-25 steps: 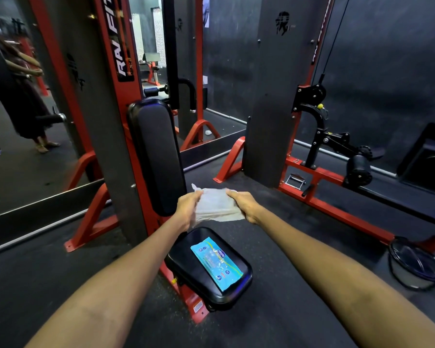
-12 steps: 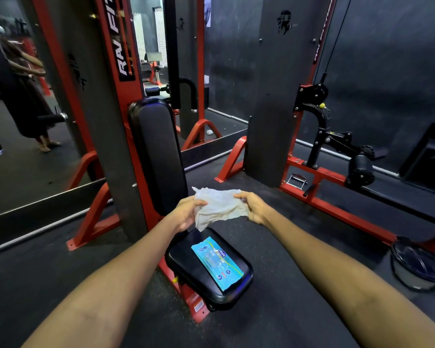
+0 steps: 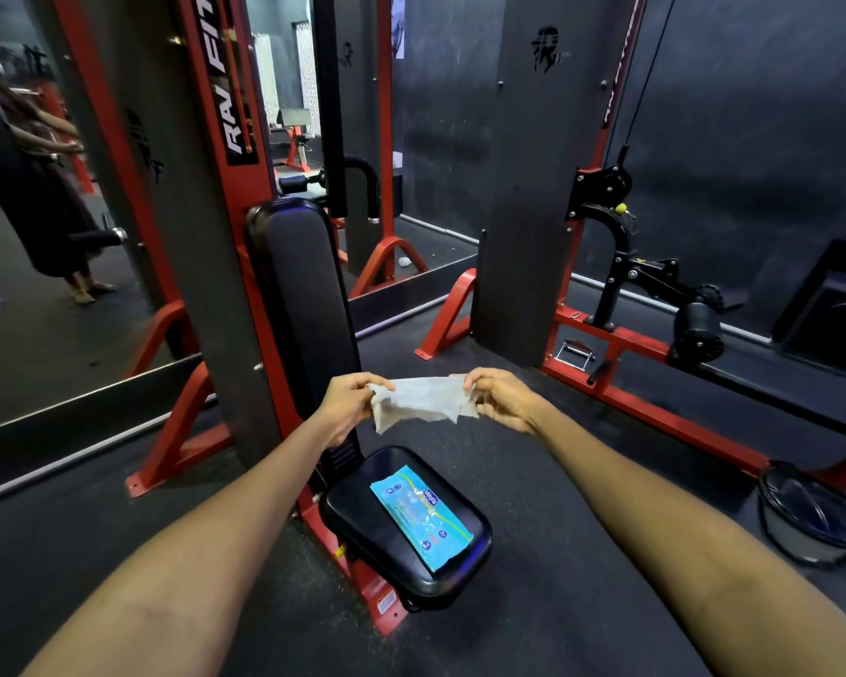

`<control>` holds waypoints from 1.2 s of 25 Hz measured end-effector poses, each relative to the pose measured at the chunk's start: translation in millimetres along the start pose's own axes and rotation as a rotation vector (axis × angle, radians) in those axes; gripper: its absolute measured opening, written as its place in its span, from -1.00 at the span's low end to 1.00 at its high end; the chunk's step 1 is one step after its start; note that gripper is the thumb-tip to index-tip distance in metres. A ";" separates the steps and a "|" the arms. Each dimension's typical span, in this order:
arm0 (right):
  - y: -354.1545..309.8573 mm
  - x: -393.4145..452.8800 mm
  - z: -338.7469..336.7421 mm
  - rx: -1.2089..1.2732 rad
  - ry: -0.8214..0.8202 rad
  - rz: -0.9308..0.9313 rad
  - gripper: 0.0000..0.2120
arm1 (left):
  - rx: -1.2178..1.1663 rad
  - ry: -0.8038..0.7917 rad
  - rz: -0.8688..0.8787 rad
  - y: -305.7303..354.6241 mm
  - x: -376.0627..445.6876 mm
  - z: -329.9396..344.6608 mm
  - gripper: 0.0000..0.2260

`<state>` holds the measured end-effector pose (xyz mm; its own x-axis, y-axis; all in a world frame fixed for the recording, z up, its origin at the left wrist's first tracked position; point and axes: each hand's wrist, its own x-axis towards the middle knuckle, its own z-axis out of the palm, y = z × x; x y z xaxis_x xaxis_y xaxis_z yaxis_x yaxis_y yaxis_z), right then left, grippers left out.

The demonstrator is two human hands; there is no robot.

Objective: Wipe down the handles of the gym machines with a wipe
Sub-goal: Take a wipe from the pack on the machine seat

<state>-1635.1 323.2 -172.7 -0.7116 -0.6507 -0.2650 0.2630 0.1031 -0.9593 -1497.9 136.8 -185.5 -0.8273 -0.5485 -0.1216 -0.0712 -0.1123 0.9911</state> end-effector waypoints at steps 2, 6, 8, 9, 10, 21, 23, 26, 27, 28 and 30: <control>5.1 3.8 -1.7 -0.128 0.045 -0.033 -0.61 | 0.165 -0.011 0.085 -1.6 -1.4 0.4 -0.62; 10.9 11.7 -5.1 -0.222 0.144 -0.073 -0.59 | 0.223 -0.048 0.103 -0.1 0.5 3.1 -0.79; 11.3 14.3 -6.9 -0.179 0.187 -0.073 -0.63 | 0.104 -0.087 0.034 1.2 2.1 3.6 -0.76; 12.3 16.4 -7.2 -0.169 0.196 -0.075 -0.65 | 0.076 -0.094 0.009 2.5 2.7 3.6 -0.74; 13.0 17.0 -6.1 -0.167 0.204 -0.080 -0.66 | 0.116 -0.108 0.015 3.8 2.8 3.0 -0.77; 7.7 10.9 10.3 -0.104 0.163 -0.135 -0.75 | 0.342 -0.455 -0.238 7.5 -7.2 26.9 -0.47; 6.8 6.9 14.3 -0.128 0.100 -0.126 -0.80 | 0.253 -0.360 -0.204 3.0 -1.9 25.4 -0.49; 5.8 1.9 24.1 -0.193 0.055 -0.169 -0.83 | 0.200 -0.291 -0.167 0.5 1.6 25.5 -0.59; 6.6 0.6 27.8 -0.228 0.041 -0.194 -0.81 | 0.181 -0.263 -0.162 1.7 0.3 26.5 -0.63; 8.6 0.5 30.6 -0.254 0.027 -0.218 -0.79 | 0.175 -0.239 -0.159 3.5 -0.9 28.6 -0.66; 11.3 0.2 34.2 -0.291 0.011 -0.251 -0.78 | 0.187 -0.200 -0.146 4.6 -1.2 33.7 -0.69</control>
<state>-1610.0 298.5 -180.2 -0.7379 -0.6747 -0.0180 -0.1154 0.1523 -0.9816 -1516.0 164.9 -178.9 -0.8928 -0.3616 -0.2684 -0.2830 -0.0133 0.9590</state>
